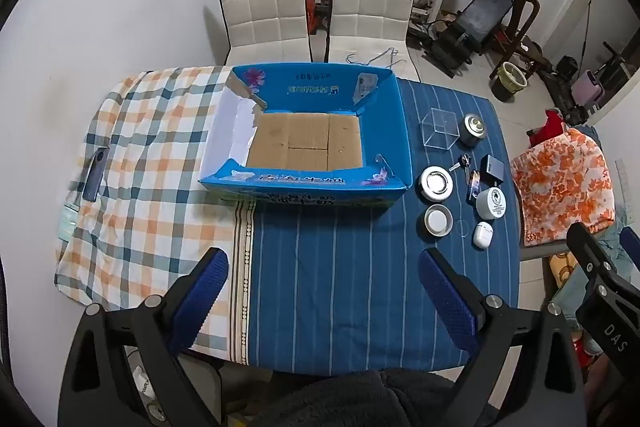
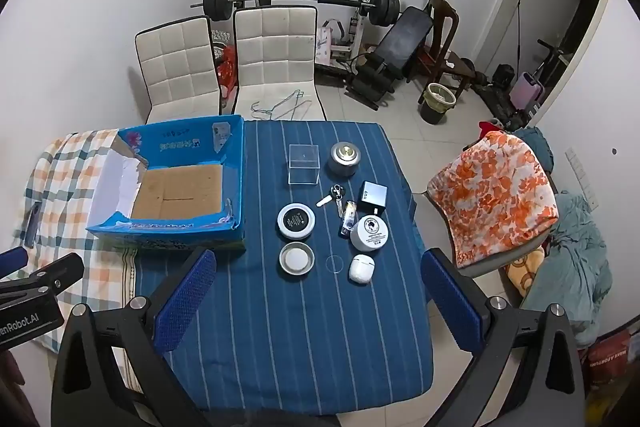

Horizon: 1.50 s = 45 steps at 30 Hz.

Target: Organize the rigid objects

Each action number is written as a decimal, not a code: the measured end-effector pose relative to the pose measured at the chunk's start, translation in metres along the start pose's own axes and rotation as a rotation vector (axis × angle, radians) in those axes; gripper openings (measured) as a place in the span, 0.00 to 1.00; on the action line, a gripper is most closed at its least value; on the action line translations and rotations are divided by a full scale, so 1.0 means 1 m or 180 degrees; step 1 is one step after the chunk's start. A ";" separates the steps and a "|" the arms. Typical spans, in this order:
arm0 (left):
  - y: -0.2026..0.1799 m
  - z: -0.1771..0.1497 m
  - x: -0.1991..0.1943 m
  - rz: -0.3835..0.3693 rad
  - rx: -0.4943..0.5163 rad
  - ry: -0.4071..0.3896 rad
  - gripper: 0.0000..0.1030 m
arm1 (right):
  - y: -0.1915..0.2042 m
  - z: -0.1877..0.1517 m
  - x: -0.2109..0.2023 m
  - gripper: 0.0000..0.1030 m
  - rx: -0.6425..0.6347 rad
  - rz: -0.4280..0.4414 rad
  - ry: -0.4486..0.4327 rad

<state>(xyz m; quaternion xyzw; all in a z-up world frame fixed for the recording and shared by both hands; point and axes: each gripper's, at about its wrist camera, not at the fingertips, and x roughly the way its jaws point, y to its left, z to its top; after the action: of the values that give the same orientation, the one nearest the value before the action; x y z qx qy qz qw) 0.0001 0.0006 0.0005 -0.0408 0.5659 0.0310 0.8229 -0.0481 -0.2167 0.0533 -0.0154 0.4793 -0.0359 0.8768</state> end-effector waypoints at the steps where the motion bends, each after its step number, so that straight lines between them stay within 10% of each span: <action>1: 0.001 0.000 0.000 -0.0004 -0.0008 -0.0007 0.95 | 0.000 -0.001 -0.001 1.00 -0.0021 -0.0034 -0.0024; 45: -0.005 0.003 -0.020 -0.0026 0.0078 -0.0186 0.95 | -0.003 -0.004 -0.032 1.00 0.0048 -0.0036 -0.0159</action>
<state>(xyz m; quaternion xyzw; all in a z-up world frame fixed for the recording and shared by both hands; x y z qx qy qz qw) -0.0035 -0.0039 0.0203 -0.0321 0.5417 0.0218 0.8397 -0.0693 -0.2176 0.0784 -0.0124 0.4568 -0.0442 0.8884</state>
